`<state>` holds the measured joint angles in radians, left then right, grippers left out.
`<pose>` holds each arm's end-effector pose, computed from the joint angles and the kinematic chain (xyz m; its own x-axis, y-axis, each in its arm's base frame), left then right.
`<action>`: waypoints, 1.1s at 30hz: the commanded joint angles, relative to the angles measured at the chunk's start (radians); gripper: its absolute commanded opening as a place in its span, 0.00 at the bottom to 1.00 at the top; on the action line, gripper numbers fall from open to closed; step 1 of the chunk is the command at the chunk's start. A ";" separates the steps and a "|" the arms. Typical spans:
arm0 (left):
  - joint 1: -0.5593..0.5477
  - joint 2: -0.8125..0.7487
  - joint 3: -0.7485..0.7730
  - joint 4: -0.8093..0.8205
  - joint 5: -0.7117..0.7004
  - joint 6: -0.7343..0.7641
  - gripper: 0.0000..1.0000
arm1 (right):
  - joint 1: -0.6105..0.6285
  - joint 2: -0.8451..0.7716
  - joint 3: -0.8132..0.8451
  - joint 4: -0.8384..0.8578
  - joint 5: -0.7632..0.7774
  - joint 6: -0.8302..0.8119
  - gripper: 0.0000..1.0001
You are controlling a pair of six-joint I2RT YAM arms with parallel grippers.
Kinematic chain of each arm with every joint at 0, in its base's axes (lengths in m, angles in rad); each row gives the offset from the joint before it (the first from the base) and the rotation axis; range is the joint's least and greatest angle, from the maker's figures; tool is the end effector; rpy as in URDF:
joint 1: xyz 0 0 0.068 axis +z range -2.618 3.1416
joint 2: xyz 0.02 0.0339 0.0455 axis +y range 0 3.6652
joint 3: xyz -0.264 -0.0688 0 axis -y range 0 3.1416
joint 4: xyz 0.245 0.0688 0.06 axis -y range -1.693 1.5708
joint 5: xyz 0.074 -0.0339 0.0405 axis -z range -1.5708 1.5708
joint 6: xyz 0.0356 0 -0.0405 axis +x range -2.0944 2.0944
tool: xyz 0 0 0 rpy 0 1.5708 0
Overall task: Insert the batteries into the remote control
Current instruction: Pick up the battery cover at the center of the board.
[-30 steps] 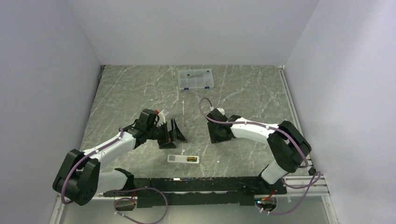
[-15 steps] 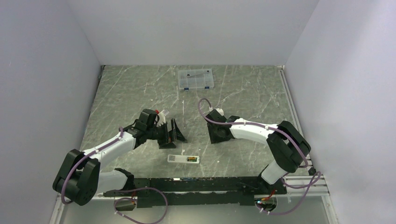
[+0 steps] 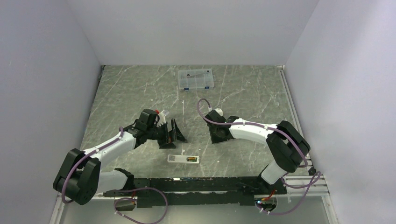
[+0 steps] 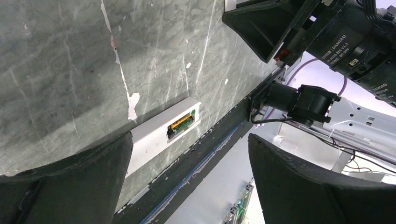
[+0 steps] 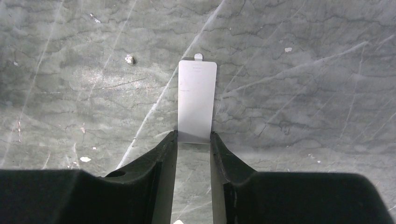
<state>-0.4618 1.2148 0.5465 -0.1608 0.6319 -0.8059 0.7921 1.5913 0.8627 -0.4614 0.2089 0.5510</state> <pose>0.1937 -0.1199 0.1805 -0.9742 -0.1654 -0.1536 0.0201 0.6141 -0.7890 0.2080 0.2003 0.1581 -0.8918 -0.1746 -0.4174 -0.2058 0.9781 0.0305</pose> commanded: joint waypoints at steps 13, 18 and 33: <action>-0.003 0.033 0.046 0.051 0.053 0.010 0.99 | 0.024 -0.067 0.003 -0.051 0.007 0.006 0.07; -0.005 0.082 0.057 0.102 0.089 -0.010 0.99 | 0.027 -0.108 -0.008 -0.052 -0.006 0.011 0.06; -0.073 0.340 0.175 0.282 0.209 -0.086 0.99 | 0.073 -0.185 -0.018 -0.008 -0.073 -0.039 0.04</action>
<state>-0.5167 1.5112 0.6682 0.0284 0.7586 -0.8612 0.8436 1.4570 0.8547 -0.5022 0.1596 0.5472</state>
